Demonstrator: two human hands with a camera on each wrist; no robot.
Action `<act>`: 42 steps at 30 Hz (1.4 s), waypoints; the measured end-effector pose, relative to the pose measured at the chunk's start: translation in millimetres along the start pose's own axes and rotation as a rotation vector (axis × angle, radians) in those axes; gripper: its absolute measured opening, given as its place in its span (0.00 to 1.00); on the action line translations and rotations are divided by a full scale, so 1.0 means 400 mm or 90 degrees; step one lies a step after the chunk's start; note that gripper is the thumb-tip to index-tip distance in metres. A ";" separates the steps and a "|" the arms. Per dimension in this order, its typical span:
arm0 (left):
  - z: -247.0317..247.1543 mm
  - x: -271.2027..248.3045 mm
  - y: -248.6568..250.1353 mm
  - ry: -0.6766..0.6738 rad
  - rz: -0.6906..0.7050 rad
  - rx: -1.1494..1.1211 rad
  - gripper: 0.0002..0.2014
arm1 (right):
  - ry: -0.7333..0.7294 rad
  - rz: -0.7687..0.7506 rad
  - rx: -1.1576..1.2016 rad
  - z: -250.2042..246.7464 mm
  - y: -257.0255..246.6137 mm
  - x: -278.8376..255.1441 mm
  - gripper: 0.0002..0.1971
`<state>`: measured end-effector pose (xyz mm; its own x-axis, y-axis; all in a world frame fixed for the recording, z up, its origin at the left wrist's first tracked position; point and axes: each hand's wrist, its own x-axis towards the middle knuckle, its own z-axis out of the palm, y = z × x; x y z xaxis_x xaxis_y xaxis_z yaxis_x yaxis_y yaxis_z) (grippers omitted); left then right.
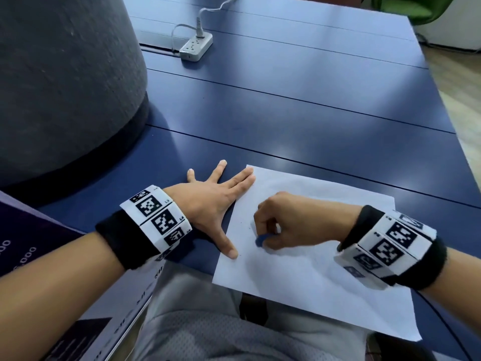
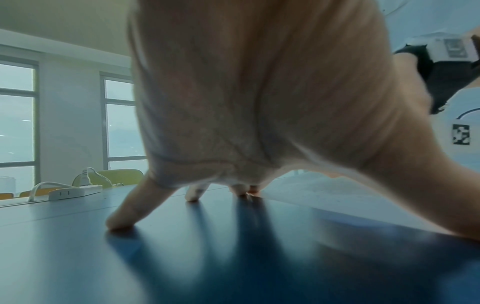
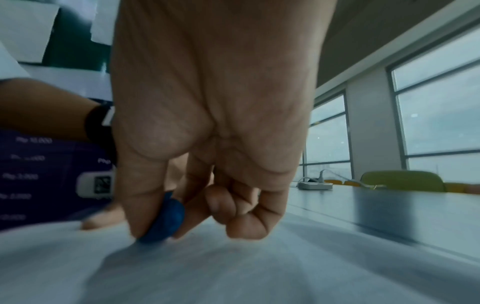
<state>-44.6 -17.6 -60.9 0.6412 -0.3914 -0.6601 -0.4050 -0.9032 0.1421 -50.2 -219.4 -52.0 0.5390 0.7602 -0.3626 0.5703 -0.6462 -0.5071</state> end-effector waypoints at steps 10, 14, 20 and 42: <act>0.004 -0.003 -0.003 0.008 0.008 -0.023 0.74 | 0.055 0.030 -0.008 0.010 -0.001 -0.012 0.04; 0.004 -0.007 -0.002 0.016 0.008 -0.025 0.74 | 0.077 0.022 -0.012 0.021 -0.013 -0.021 0.04; 0.004 -0.011 -0.003 0.019 0.007 -0.035 0.74 | 0.095 0.059 -0.016 0.014 -0.009 -0.026 0.05; 0.004 -0.008 0.000 0.037 0.007 -0.020 0.74 | 0.164 0.091 -0.039 -0.028 0.008 0.017 0.07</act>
<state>-47.7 -15.9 -59.8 0.6741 -0.4108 -0.6139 -0.3927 -0.9032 0.1733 -37.5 -217.0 -47.4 0.7515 0.6248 -0.2119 0.5099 -0.7538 -0.4145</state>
